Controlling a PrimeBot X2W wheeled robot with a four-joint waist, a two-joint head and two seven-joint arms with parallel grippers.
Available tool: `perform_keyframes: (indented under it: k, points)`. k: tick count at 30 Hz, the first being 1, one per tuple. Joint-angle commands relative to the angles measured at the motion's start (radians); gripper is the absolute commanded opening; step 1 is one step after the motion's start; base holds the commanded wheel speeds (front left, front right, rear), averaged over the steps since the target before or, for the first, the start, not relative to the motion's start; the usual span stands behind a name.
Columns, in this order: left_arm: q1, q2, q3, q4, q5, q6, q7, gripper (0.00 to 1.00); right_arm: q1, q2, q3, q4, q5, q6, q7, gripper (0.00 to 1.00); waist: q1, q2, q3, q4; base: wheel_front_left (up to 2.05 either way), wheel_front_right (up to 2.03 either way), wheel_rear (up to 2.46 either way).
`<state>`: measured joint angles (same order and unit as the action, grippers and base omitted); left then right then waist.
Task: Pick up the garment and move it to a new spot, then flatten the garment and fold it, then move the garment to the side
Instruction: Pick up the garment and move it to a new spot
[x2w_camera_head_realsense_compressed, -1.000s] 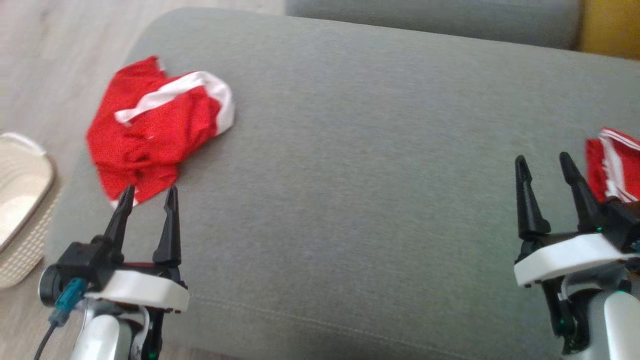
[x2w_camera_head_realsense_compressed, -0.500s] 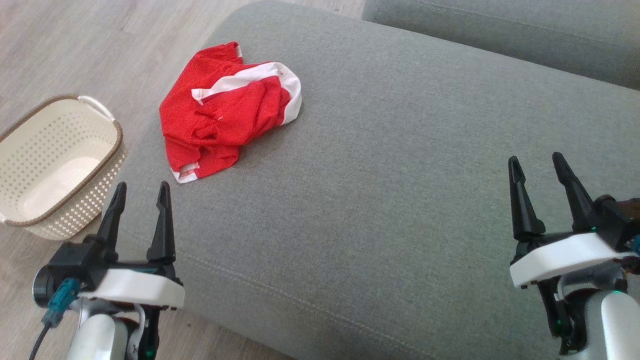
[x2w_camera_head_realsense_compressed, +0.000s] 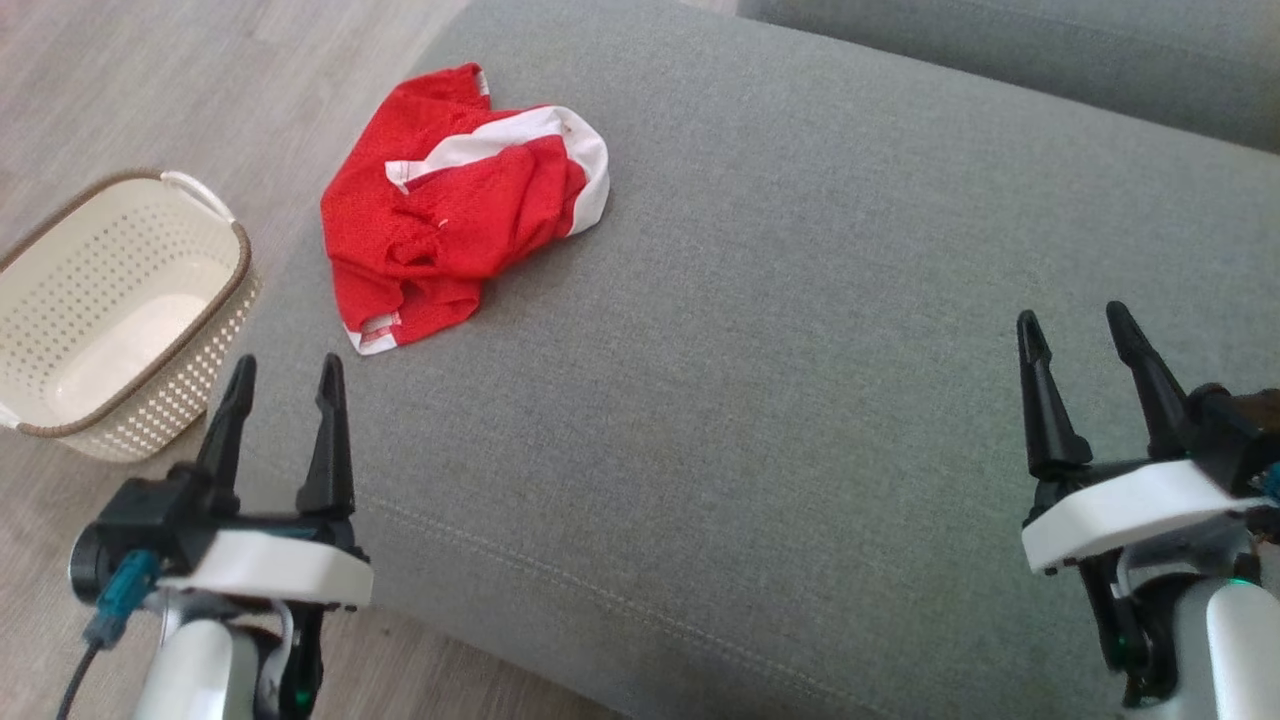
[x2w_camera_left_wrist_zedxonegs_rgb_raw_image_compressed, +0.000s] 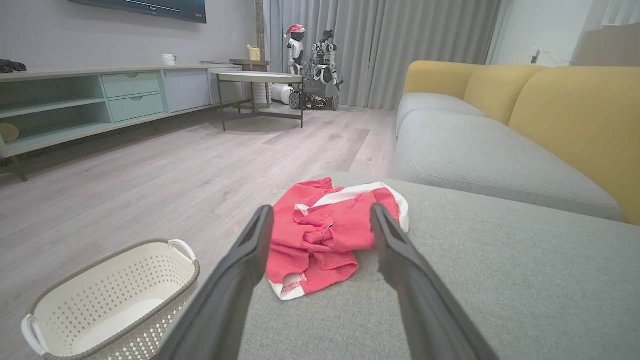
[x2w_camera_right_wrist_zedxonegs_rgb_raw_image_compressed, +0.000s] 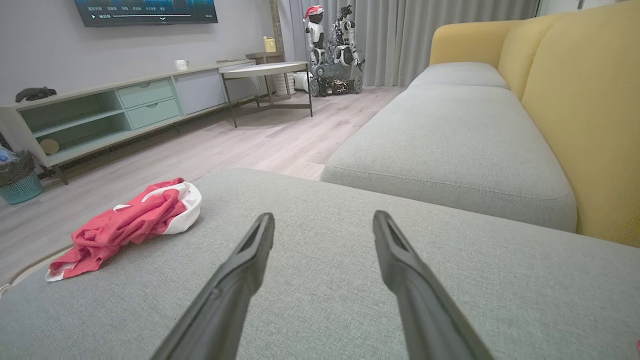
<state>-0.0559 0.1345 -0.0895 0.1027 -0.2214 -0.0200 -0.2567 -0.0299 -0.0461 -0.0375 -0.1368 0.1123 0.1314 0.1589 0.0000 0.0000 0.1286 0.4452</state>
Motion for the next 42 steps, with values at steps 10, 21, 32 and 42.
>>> perform_keyframes:
  k: [10, 21, 32, 42]
  points:
    - [-0.268, 0.005, 0.085, 0.030, -0.023, -0.057, -0.005, 1.00, -0.112, -0.004, 0.030, -0.130, -0.057, -0.001, 0.074, 1.00, 0.0000, 0.0000, 0.184, -0.042, 0.00, 0.00, 0.00]
    - [-0.671, 0.043, 0.062, 0.507, -0.082, -0.107, -0.005, 1.00, -0.209, -0.004, 0.043, -0.209, -0.112, -0.001, 0.133, 1.00, 0.0000, 0.0000, 0.388, -0.109, 0.00, 0.00, 0.00]
    - [-0.915, 0.085, -0.085, 0.963, -0.267, -0.110, 0.134, 0.36, -0.257, -0.004, 0.061, -0.187, -0.100, -0.001, 0.122, 1.00, 0.0000, 0.0000, 0.441, -0.152, 0.00, 0.00, 0.00]
    - [-0.941, 0.172, -0.149, 0.942, -0.341, -0.111, 0.008, 0.00, -0.257, -0.004, 0.032, -0.160, -0.075, -0.001, 0.081, 1.00, 0.0000, 0.0000, 0.395, -0.163, 0.00, 0.00, 0.00]
